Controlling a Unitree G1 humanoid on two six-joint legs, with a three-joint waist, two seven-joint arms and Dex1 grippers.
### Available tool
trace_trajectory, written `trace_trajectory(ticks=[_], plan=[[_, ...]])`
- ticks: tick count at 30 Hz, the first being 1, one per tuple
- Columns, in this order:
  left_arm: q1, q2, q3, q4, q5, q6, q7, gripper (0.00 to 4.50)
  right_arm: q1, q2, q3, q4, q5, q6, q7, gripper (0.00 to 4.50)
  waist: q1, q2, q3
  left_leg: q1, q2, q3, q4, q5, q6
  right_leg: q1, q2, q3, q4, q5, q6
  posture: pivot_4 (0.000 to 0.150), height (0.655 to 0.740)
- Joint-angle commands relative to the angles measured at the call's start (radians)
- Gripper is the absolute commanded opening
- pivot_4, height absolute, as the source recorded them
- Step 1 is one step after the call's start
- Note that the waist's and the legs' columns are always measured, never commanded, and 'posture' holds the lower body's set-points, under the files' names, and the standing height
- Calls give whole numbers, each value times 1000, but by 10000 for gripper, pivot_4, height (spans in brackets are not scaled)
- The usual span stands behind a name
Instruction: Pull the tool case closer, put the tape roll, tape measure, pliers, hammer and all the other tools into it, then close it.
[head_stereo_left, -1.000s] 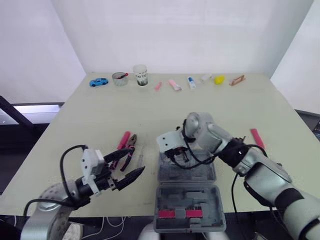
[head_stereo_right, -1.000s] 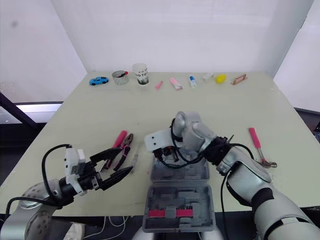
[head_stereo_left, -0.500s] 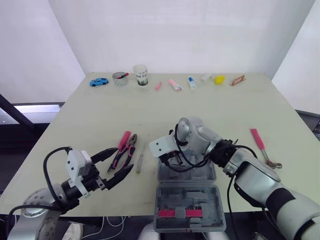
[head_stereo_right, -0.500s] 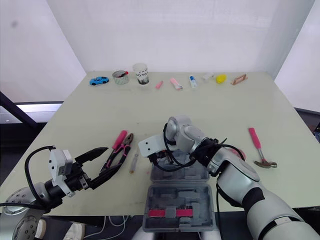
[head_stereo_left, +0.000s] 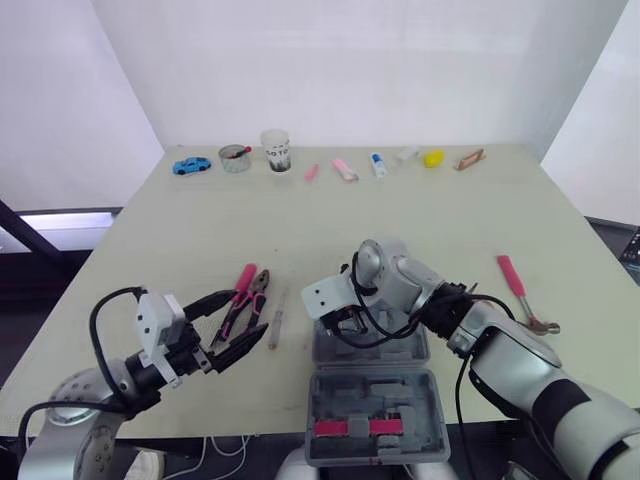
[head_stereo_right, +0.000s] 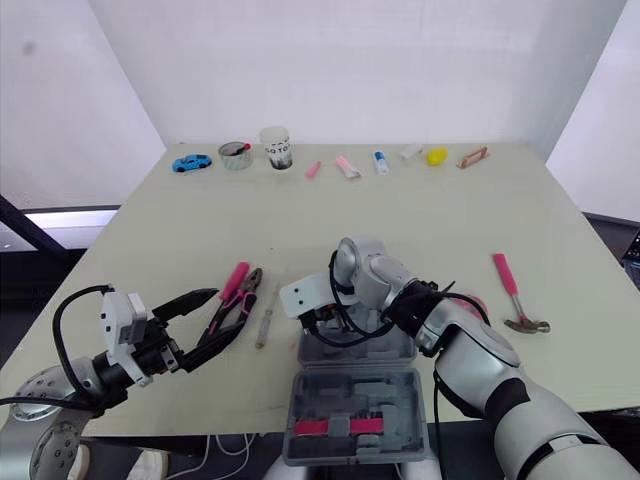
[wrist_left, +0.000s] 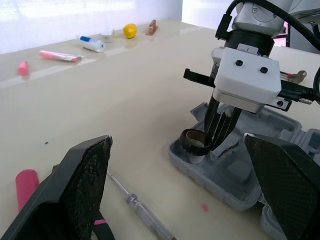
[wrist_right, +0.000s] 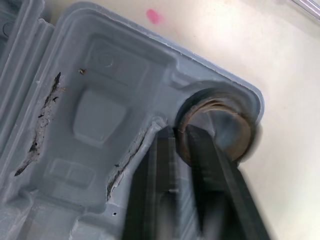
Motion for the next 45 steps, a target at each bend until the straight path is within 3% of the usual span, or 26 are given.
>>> trace_trajectory(ticks=[1,6,16,19,24,33,45], plan=[[0,5,-1,-11,5,-21,-2,45000,-25,10,-37,-26,13,-16,-15,20823,-1,0,0,0,0,0,0,0,0,0,0,0,0,0,0,1500,7400],[1,5,-7,-10,8,-23,-1,45000,-26,5,-46,-34,14,-6,-13,44804,-1,0,0,0,0,0,0,0,0,0,0,0,0,0,0,1500,7400],[-18,8,-10,10,17,-24,-5,45000,14,-37,-174,-197,109,139,-15,44804,-1,0,0,0,1,0,-1,0,0,0,-1,0,0,0,0,1500,7400],[-31,11,-15,19,19,-21,-6,45000,71,-33,-261,-258,168,219,-75,36905,0,0,0,0,1,0,-2,0,0,0,-1,0,-1,0,0,1500,7400],[-55,21,-30,37,23,-15,-17,45000,176,-25,-338,-305,224,284,-192,11819,0,-1,0,0,1,0,-2,0,0,0,-2,0,-1,0,0,1500,7400],[-93,46,-44,71,24,-4,-40,45000,319,43,-402,-303,330,305,-342,11819,-3,0,0,0,0,0,-3,0,0,-1,-1,1,0,0,0,1500,7400],[-112,67,-52,73,19,15,-40,45000,385,73,-362,-116,342,184,-449,11819,-2,0,0,0,0,0,-3,0,0,-1,-1,1,-1,0,0,1500,7400]])
